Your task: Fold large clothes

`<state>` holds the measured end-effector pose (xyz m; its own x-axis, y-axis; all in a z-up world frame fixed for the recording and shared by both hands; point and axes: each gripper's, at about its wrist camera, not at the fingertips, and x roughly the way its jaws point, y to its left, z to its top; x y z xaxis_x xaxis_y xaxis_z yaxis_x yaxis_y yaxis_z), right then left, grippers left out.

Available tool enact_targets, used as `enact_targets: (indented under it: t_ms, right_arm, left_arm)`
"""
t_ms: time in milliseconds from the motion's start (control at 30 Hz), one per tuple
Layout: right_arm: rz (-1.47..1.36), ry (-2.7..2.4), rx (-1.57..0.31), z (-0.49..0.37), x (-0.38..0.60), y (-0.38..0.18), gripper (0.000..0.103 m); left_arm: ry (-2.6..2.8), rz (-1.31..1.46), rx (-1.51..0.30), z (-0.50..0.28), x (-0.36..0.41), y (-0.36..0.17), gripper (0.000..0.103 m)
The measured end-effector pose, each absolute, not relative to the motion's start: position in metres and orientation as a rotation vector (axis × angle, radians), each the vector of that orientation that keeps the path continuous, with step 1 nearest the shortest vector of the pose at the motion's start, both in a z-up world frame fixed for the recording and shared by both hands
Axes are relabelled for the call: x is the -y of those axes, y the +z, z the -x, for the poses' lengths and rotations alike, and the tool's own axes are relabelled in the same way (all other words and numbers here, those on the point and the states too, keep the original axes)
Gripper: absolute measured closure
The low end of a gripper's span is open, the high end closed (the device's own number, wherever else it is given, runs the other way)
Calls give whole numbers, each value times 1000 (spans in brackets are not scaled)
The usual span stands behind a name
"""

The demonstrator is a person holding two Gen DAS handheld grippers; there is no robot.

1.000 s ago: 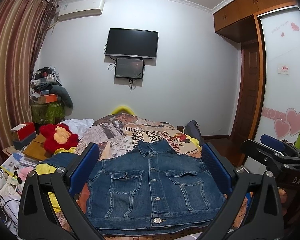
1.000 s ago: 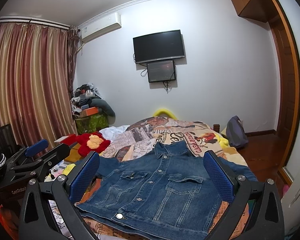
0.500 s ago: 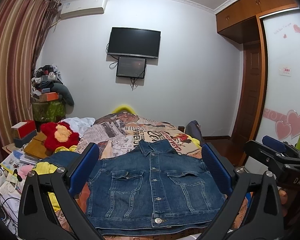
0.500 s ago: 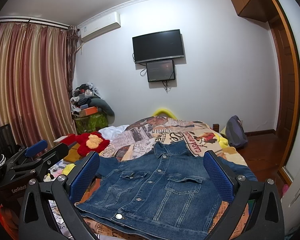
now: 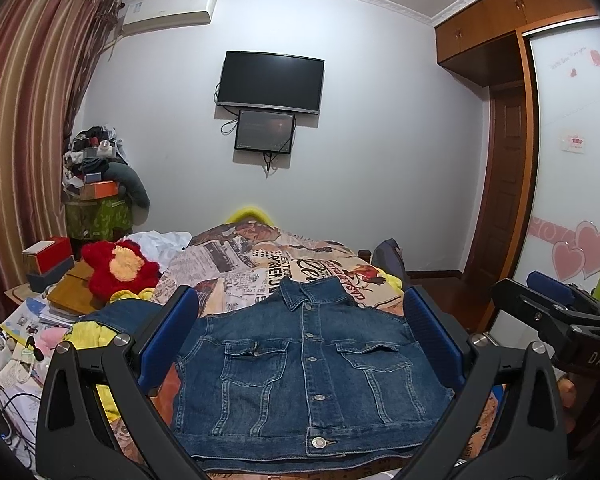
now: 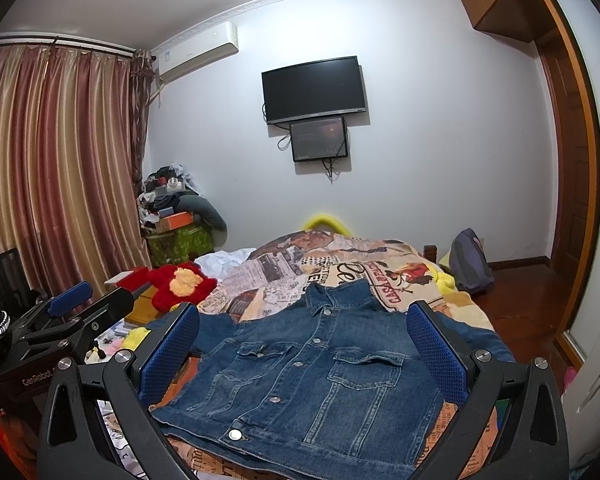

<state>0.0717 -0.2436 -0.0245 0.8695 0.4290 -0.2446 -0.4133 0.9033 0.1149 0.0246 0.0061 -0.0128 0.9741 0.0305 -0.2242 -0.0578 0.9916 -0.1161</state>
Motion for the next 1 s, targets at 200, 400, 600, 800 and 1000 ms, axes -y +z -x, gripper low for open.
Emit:
enact_targets:
  t_ms: [200,400,600,800,1000]
  right_arm:
    - [-48,431,-272,-77,239,-24,0]
    - [-22,410,-278,-93,228,-20,0]
    - [-6,391,-302,-132,217,-21,0]
    - [31,371,-335,-181,199,-29,0]
    - [52,398,-413,-245,182,-44,0]
  left_arm:
    - [49,124,-223,-30,-9,-13,0]
    - [75,116,-226,-50,-19,-16,0]
    - [103,119,-263,-88,-39,-23,0]
    - [186,107,-291,-131,-70,-34,0]
    - [275,140,-352,-174,-122,-52,0]
